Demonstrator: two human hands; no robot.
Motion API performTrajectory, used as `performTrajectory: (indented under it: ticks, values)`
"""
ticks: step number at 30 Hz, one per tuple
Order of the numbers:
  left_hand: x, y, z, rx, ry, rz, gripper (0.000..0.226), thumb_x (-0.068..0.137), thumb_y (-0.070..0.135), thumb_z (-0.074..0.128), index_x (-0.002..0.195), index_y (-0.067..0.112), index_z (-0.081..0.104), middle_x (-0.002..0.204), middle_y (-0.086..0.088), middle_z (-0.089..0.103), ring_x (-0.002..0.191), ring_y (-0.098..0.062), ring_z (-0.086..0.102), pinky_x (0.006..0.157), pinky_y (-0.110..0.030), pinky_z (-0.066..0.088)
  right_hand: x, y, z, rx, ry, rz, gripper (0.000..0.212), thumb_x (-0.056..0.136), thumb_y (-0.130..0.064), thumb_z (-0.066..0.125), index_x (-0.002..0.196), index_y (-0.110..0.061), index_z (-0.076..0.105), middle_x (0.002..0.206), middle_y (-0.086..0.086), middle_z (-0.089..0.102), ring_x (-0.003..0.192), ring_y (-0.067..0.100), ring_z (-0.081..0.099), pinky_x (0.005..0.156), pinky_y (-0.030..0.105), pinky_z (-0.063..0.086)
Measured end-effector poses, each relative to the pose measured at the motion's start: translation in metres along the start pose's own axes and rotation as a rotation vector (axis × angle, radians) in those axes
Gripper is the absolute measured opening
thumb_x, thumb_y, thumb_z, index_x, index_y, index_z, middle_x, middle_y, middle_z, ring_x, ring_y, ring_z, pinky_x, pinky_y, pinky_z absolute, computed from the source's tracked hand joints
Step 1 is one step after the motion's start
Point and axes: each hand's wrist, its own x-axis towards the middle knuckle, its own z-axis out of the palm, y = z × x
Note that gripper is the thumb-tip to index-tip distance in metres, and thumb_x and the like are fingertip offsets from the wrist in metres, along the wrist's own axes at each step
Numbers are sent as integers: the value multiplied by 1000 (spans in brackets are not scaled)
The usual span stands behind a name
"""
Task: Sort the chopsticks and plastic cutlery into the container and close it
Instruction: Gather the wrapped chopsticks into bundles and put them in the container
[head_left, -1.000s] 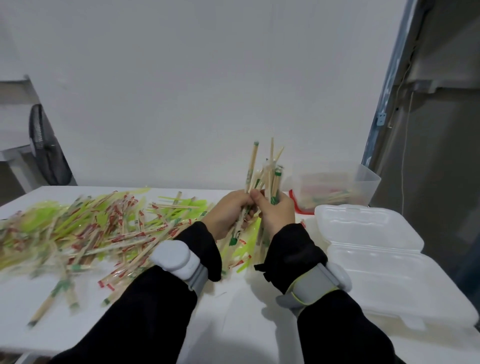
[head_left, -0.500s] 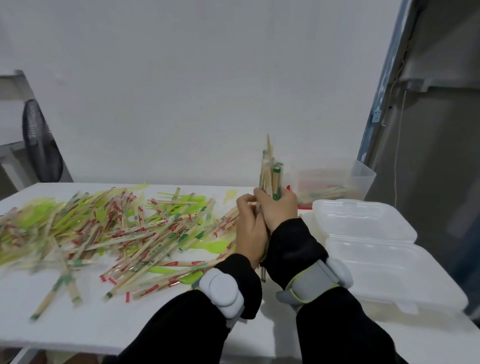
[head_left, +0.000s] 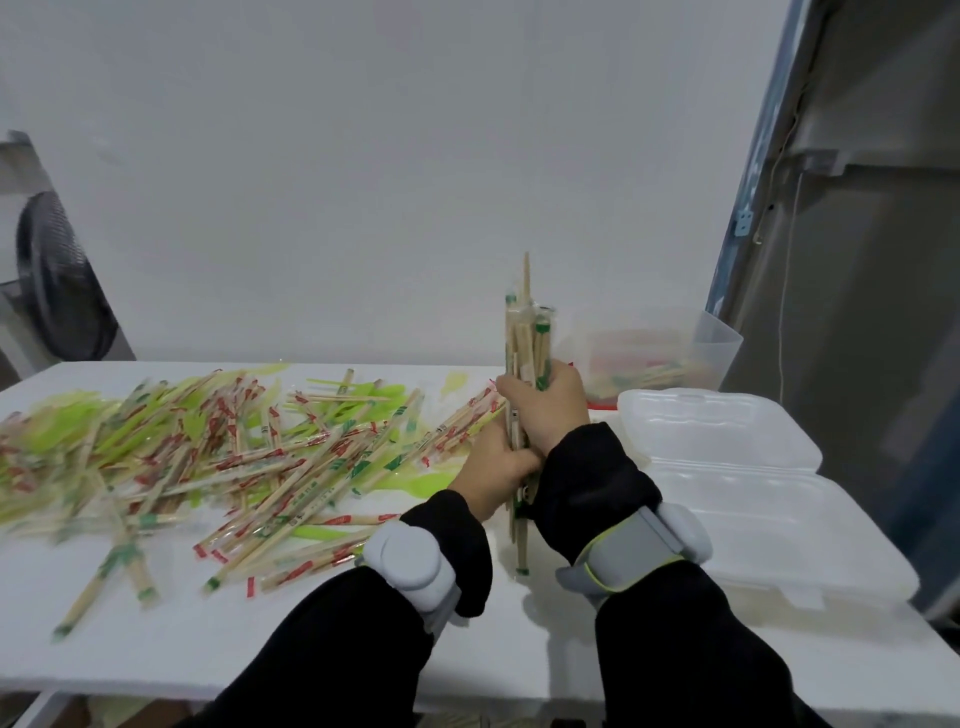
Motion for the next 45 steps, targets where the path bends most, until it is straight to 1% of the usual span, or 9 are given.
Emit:
performTrajectory:
  ticks: [6, 10, 16, 19, 26, 31, 37, 40, 45]
  values:
    - [-1, 15, 0, 94, 39, -57, 18, 70, -7, 61, 70, 9, 53, 54, 5, 53, 48, -4, 52, 50, -23, 38, -1, -6, -5, -1, -53, -64, 6, 82, -7, 65, 85, -10, 60, 70, 2, 61, 64, 13, 60, 61, 22, 50]
    - [-3, 16, 8, 27, 142, 14, 38, 77, -11, 65, 107, 9, 54, 87, 5, 62, 79, -3, 60, 68, -12, 50, -3, -5, -8, 81, -105, -120, 15, 81, -2, 66, 80, -15, 58, 61, 3, 63, 51, 10, 61, 58, 28, 56]
    - [-22, -29, 17, 170, 105, -87, 35, 76, 11, 64, 96, 38, 52, 102, -3, 65, 102, -17, 60, 94, -37, 49, -13, 41, -2, 107, -75, 113, 10, 80, -6, 70, 78, -12, 62, 63, 7, 62, 50, 12, 59, 56, 27, 54]
    - [-17, -25, 19, 145, 132, -122, 19, 86, 9, 62, 96, 23, 54, 85, 5, 60, 84, -8, 57, 76, -22, 48, -3, 42, 1, 94, 11, 145, 8, 81, -6, 67, 82, -9, 60, 60, 8, 59, 48, 16, 56, 55, 26, 52]
    - [29, 24, 6, 388, 64, -94, 12, 84, 3, 54, 81, 14, 58, 76, -15, 63, 62, -18, 57, 56, -27, 45, 43, -4, -12, 379, 40, 243, 18, 80, -8, 69, 95, -4, 59, 72, 12, 62, 58, 18, 59, 54, 23, 49]
    - [106, 80, 3, 1102, -92, -167, 10, 81, 8, 51, 73, 11, 47, 63, -2, 49, 60, -23, 51, 44, -21, 32, 120, -23, -81, 15, 136, 267, 78, 70, -40, 76, 129, 0, 46, 116, 13, 59, 102, 26, 57, 81, 30, 44]
    - [193, 94, 46, 1653, -209, -170, 7, 84, 12, 48, 83, 14, 54, 77, -2, 53, 73, -25, 52, 68, -29, 41, 179, 1, -207, -607, 187, 205, 20, 90, -19, 53, 100, -2, 53, 98, 13, 55, 90, 27, 55, 71, 26, 39]
    - [234, 80, 80, 1753, -308, -202, 6, 87, 13, 50, 85, 16, 55, 83, -3, 53, 77, -24, 52, 70, -29, 42, 199, 30, -239, -766, 47, 198, 41, 93, -23, 50, 130, -6, 51, 135, 12, 51, 123, 29, 49, 98, 28, 39]
    - [293, 38, 128, 1823, -385, -264, 12, 90, 16, 50, 78, 14, 54, 65, 1, 46, 72, -24, 49, 67, -28, 39, 214, 71, -252, -831, -104, 186, 31, 95, -17, 44, 80, -3, 66, 81, 11, 57, 89, 24, 57, 61, 24, 32]
